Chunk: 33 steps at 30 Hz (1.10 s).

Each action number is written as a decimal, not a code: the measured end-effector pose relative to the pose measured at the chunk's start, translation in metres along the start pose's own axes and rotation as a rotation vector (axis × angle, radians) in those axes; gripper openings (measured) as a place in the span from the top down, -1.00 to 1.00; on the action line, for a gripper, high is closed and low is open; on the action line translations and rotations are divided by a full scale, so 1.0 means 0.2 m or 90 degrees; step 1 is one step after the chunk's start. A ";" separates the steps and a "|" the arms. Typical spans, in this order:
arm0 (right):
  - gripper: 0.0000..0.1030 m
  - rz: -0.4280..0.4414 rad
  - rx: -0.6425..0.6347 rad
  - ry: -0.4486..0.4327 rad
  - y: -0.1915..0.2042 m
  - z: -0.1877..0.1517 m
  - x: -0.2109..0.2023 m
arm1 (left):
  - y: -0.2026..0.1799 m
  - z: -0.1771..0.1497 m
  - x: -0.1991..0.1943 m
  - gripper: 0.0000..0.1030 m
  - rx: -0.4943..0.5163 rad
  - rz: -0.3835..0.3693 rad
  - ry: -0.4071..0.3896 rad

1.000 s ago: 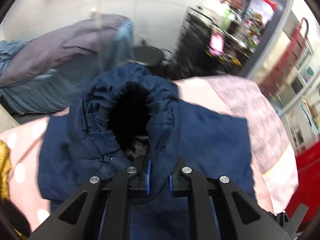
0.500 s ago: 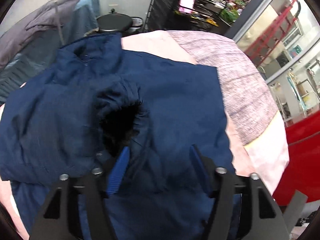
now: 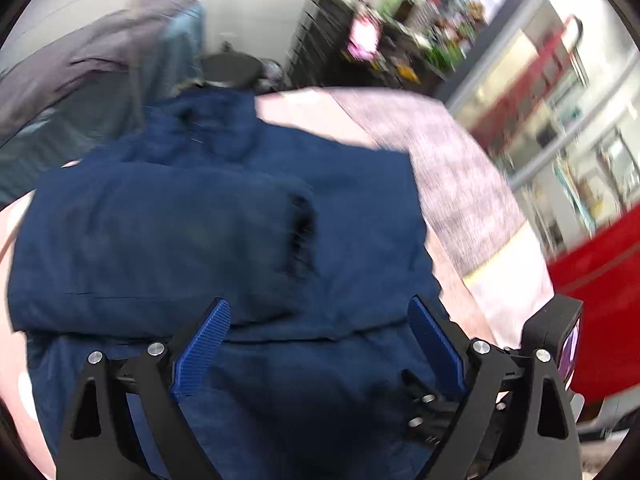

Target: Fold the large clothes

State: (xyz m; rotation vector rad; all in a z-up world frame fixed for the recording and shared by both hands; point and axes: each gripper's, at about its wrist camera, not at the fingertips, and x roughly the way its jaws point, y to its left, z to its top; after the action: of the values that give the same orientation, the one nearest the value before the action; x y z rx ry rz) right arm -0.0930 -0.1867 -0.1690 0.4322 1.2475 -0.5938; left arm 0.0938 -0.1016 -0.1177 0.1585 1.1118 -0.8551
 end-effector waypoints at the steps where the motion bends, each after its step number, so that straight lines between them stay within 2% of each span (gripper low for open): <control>1: -0.83 0.005 -0.002 -0.005 0.01 0.03 -0.01 | 0.04 0.00 -0.02 -0.75 -0.004 0.011 -0.011; 2: -0.82 0.011 -0.004 -0.009 0.02 0.05 -0.02 | 0.10 -0.01 -0.04 -0.81 -0.005 0.032 -0.017; 5: -0.83 0.046 -0.018 -0.036 0.11 0.17 -0.07 | 0.28 -0.07 -0.03 -0.81 -0.010 0.119 0.009; 8: -0.83 0.091 -0.044 -0.076 0.25 0.29 -0.15 | 0.49 -0.19 -0.02 -0.81 -0.053 0.188 0.049; 10: -0.83 0.123 -0.083 -0.106 0.40 0.37 -0.21 | 0.61 -0.28 -0.03 -0.81 -0.104 0.202 0.067; 14: -0.83 0.178 -0.172 -0.129 0.69 0.46 -0.25 | 0.76 -0.40 -0.04 -0.81 -0.172 0.221 0.093; 17: -0.82 0.226 -0.272 -0.118 0.94 0.48 -0.20 | 0.80 -0.45 -0.05 -0.81 -0.194 0.229 0.103; 18: -0.83 0.233 -0.281 -0.112 0.97 0.48 -0.20 | 0.82 -0.47 -0.05 -0.81 -0.194 0.231 0.104; 20: -0.83 0.230 -0.266 -0.094 1.01 0.49 -0.12 | 0.82 -0.45 -0.05 -0.81 -0.188 0.238 0.100; 25: -0.82 0.192 -0.153 0.000 0.83 0.53 0.15 | 0.81 -0.34 -0.05 -0.81 -0.149 0.251 0.078; 27: -0.79 0.188 -0.119 0.014 0.76 0.51 0.21 | 0.81 -0.24 -0.03 -0.81 -0.130 0.253 0.062; 29: -0.79 0.214 -0.095 0.026 0.71 0.50 0.25 | 0.81 -0.14 0.00 -0.81 -0.110 0.251 0.049; 33: -0.79 0.199 -0.106 0.036 0.74 0.51 0.30 | 0.79 0.06 0.15 -0.85 -0.051 0.263 0.056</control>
State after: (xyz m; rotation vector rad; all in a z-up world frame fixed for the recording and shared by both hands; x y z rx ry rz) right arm 0.0891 -0.1443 -0.2012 0.4951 1.2409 -0.2121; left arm 0.2138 -0.0158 -0.1842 0.3476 1.1413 -0.4381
